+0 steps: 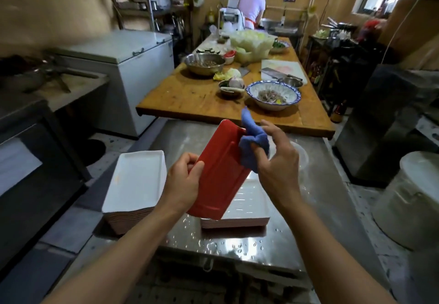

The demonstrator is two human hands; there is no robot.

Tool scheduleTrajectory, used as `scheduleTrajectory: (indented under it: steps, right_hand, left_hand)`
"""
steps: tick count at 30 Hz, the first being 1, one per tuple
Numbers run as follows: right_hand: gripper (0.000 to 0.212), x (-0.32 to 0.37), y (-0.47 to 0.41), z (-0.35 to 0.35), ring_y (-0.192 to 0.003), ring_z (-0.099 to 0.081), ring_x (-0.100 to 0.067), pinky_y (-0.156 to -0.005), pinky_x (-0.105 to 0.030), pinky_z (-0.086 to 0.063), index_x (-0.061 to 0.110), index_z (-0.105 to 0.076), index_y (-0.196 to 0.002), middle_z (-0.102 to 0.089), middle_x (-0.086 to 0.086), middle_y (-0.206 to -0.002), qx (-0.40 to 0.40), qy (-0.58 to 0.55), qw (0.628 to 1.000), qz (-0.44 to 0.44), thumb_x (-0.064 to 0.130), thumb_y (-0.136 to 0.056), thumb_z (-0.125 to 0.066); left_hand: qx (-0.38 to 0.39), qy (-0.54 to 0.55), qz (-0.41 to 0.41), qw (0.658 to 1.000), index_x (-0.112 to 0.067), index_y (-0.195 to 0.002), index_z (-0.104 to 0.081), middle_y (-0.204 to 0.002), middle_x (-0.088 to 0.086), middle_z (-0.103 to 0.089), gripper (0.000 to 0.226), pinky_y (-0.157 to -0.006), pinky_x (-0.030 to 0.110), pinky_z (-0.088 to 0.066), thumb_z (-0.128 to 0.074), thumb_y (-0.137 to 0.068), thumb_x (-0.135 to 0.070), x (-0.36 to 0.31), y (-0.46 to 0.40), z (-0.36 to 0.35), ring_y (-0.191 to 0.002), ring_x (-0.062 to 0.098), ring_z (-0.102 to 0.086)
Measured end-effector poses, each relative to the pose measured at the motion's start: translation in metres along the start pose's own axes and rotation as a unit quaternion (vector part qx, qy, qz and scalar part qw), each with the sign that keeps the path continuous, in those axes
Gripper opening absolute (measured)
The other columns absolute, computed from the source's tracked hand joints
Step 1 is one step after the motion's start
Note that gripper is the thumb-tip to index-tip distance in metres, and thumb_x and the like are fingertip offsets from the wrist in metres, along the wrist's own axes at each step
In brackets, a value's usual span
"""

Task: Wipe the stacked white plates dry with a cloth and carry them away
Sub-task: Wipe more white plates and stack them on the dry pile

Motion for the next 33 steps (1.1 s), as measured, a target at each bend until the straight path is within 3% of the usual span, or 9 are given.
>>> scheduleTrajectory:
  steps: [4,9,14,19,22,24,27,30,33]
  right_hand:
    - [0.042,0.051,-0.005,-0.044,-0.127,-0.048,-0.028,-0.107,-0.045,-0.036,0.000,-0.054,-0.128,-0.053,-0.016,-0.134,0.087,-0.014,0.991,0.095,0.002,-0.087,-0.056]
    - [0.043,0.064,-0.004,-0.063,-0.128,-0.045,-0.031,-0.107,-0.050,-0.033,0.001,-0.050,-0.132,-0.050,-0.016,-0.135,0.098,0.036,0.978,0.179,0.014,-0.091,-0.050]
    - [0.032,0.043,-0.009,-0.048,-0.111,-0.051,-0.025,-0.100,-0.025,-0.035,0.000,-0.054,-0.119,-0.053,-0.006,-0.118,0.067,-0.030,0.990,0.118,0.013,-0.091,-0.048]
    - [0.045,0.033,-0.001,-0.049,-0.129,-0.037,-0.017,-0.108,-0.030,-0.031,0.009,-0.033,-0.141,-0.037,-0.007,-0.137,0.056,-0.068,0.996,-0.005,0.014,-0.098,-0.046]
    - [0.056,0.029,0.015,-0.056,-0.112,-0.033,0.004,-0.090,-0.006,-0.026,0.020,-0.019,-0.148,-0.031,0.005,-0.125,0.059,-0.078,0.993,-0.066,0.019,-0.098,-0.046]
    - [0.057,0.025,0.027,-0.060,-0.099,-0.034,0.012,-0.081,0.001,-0.028,0.026,-0.018,-0.146,-0.032,0.008,-0.123,0.073,-0.080,0.991,-0.080,0.021,-0.097,-0.047]
    - [0.054,0.019,0.035,-0.057,-0.103,-0.053,-0.004,-0.092,-0.020,-0.043,0.039,-0.024,-0.131,-0.046,0.001,-0.125,0.097,-0.140,0.979,-0.115,0.018,-0.093,-0.056]
    - [0.054,0.018,0.026,-0.045,-0.083,-0.062,-0.010,-0.080,-0.032,-0.053,0.035,-0.032,-0.112,-0.059,-0.006,-0.107,0.093,-0.150,0.976,-0.131,0.008,-0.081,-0.067]
    - [0.055,0.021,0.012,-0.031,-0.071,-0.063,-0.017,-0.071,-0.039,-0.054,0.033,-0.036,-0.107,-0.061,-0.001,-0.086,0.089,-0.120,0.982,-0.115,0.008,-0.073,-0.071]
  left_hand:
    - [-0.001,0.078,0.018,0.997,-0.014,-0.086,-0.057,-0.064,-0.004,-0.063,0.012,-0.056,0.024,-0.046,-0.049,-0.096,-0.012,-0.005,0.009,0.017,-0.057,0.007,-0.055]
    - [-0.029,0.146,0.039,0.988,-0.019,-0.084,-0.056,-0.066,-0.003,-0.065,0.016,-0.062,0.035,-0.051,-0.048,-0.097,-0.014,-0.004,0.015,0.040,-0.061,0.012,-0.059]
    - [-0.045,0.166,0.038,0.984,-0.022,-0.087,-0.057,-0.071,-0.001,-0.068,0.014,-0.068,0.041,-0.055,-0.048,-0.097,-0.018,-0.007,0.018,0.051,-0.067,0.017,-0.065]
    - [-0.065,0.222,0.057,0.971,-0.015,-0.091,-0.058,-0.073,0.001,-0.070,0.013,-0.067,0.041,-0.058,-0.047,-0.097,-0.016,-0.013,0.021,0.046,-0.069,0.018,-0.068]
    - [-0.082,0.289,0.083,0.950,-0.013,-0.092,-0.058,-0.077,0.003,-0.070,0.014,-0.069,0.039,-0.059,-0.045,-0.098,-0.014,-0.015,0.017,0.041,-0.071,0.017,-0.068]
    - [-0.090,0.315,0.089,0.941,-0.014,-0.093,-0.058,-0.078,0.002,-0.071,0.014,-0.068,0.037,-0.059,-0.045,-0.098,-0.014,-0.015,0.012,0.040,-0.072,0.016,-0.069]
    - [-0.097,0.330,0.099,0.934,-0.015,-0.092,-0.057,-0.075,-0.001,-0.072,0.015,-0.063,0.032,-0.059,-0.044,-0.099,-0.015,-0.006,0.007,0.035,-0.070,0.014,-0.069]
    - [-0.082,0.341,0.129,0.928,-0.017,-0.092,-0.056,-0.081,0.004,-0.070,0.017,-0.064,0.032,-0.056,-0.040,-0.100,-0.016,0.007,0.008,0.020,-0.073,0.015,-0.067]
    - [-0.005,0.298,0.133,0.945,-0.018,-0.105,-0.053,-0.104,0.012,-0.066,0.014,-0.075,0.032,-0.051,-0.039,-0.101,-0.016,0.010,0.008,0.009,-0.086,0.015,-0.065]
Point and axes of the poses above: each hand's wrist, its own y-axis away from the middle knuckle, its own z-axis out of the back of the hand, x = y × z, the point moved 7 cm from there along -y, towards the middle knuckle
